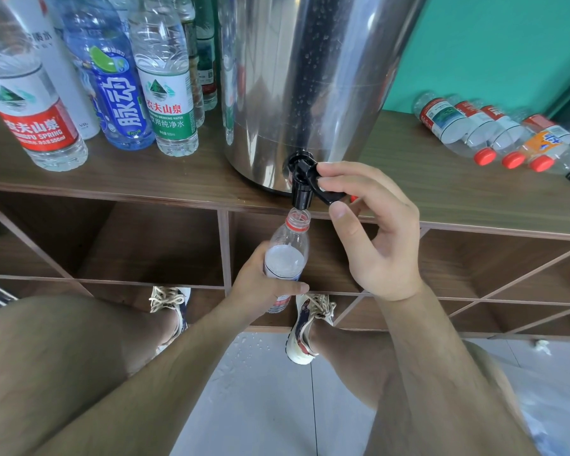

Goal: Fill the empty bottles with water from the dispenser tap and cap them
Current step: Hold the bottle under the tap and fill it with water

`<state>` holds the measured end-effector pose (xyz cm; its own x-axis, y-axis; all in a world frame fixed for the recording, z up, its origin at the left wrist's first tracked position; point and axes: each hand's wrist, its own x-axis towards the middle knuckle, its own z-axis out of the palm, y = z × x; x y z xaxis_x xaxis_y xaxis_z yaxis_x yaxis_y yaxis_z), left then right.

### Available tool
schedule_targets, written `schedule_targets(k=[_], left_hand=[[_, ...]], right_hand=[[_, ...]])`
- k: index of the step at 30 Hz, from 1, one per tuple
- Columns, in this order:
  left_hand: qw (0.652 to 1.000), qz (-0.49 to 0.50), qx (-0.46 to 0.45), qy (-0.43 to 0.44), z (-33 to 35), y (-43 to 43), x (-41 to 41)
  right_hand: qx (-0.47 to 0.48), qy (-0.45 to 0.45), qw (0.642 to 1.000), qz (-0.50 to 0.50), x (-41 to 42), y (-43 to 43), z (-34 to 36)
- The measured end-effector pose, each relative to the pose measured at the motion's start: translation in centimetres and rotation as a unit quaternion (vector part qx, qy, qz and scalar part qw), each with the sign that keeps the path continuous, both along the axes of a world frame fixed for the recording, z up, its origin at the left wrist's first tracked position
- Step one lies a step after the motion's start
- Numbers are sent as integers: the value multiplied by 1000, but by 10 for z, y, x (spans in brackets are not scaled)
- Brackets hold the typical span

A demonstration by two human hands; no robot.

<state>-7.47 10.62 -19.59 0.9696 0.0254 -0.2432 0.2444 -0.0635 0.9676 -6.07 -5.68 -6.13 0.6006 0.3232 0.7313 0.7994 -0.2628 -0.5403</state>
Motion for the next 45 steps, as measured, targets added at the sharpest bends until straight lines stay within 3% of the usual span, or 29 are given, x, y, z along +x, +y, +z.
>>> schedule_targets(k=[18,33,45], left_hand=[[1000,3,2,8,1,-2,0],[1000,5,-1,18,3,-2,-3],[1000,7,-16,17,0,-2,-3]], right_hand=[[-7,1,1000,-4,0,-1,-1],[-93,-106,988,-59,9,-6,-9],[-104,-105,987,-70,11,-4,-13]])
